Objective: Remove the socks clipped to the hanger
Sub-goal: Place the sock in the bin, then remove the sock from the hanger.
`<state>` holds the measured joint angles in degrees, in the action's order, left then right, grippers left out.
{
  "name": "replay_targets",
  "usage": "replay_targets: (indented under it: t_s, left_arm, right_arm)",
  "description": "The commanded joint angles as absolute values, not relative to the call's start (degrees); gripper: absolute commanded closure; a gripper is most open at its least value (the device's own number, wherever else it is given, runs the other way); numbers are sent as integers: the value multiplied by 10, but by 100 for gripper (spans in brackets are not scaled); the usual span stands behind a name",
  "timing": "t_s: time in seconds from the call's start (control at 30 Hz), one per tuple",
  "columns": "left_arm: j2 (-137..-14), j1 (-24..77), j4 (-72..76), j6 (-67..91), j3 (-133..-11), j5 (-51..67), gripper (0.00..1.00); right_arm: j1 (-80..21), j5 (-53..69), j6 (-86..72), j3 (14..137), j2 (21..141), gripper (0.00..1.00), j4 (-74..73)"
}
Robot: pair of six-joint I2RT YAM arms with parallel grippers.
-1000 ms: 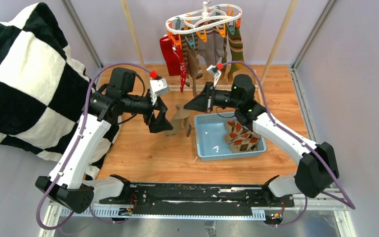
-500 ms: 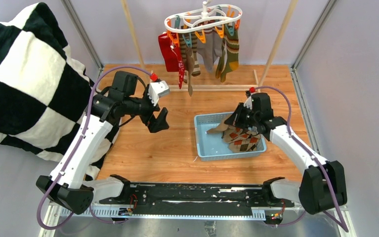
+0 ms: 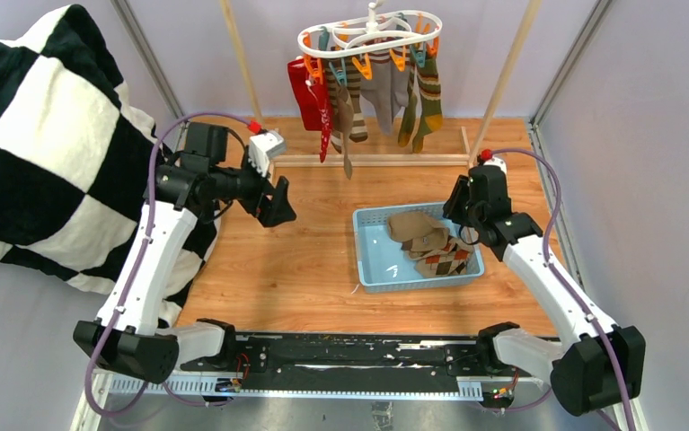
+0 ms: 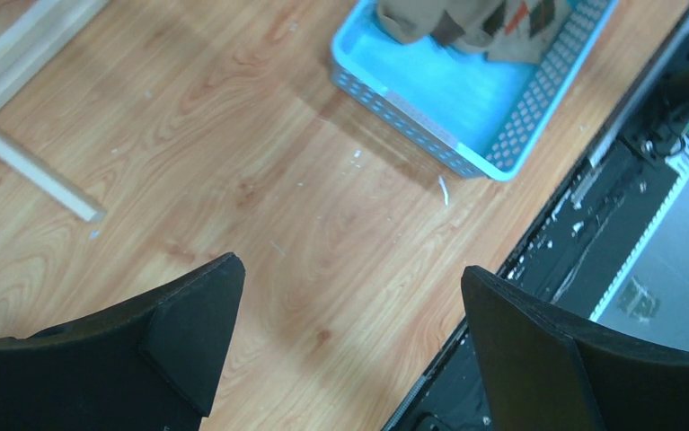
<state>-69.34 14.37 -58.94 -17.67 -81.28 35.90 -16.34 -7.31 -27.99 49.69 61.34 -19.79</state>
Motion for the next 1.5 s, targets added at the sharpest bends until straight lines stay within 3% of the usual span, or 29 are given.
replay_targets:
  t_s: [0.0,0.1,0.27,0.5,0.77,0.83,0.93,1.03,1.13,1.27,1.47]
  left_arm:
    - [-702,85,-588,-160,-846,417,0]
    - [-705,74,-588,-155,-845,427,0]
    - [-707,73,-587,-148,-844,430,0]
    - [-684,56,-573,-146,-823,438,0]
    - [-684,41,-574,-146,-812,461,0]
    - [-686,38,-571,-137,-816,470,0]
    - [-689,34,-570,-127,-822,483,0]
    - [-690,31,-570,-122,-823,485,0]
    - [-686,29,-570,-119,-820,484,0]
    - [-689,27,-570,-106,-827,487,0]
    - [-689,25,-570,-97,-832,482,0]
  right_arm:
    - [-163,-56,-266,505,621,66,-231]
    - [-163,53,-290,470,633,75,-171]
    - [-151,111,-333,442,726,90,-118]
    - [-149,-20,-305,436,805,100,-75]
    - [-168,-103,-289,411,714,100,-94]
    - [-188,-98,-277,436,675,93,-102]
    - [-230,-85,-257,479,640,70,-78]
    - [-288,-89,-213,545,659,46,-60]
    - [-350,-96,-154,617,719,33,-42]
    - [-376,-34,-113,707,817,27,31]
    - [-376,23,-88,793,946,28,154]
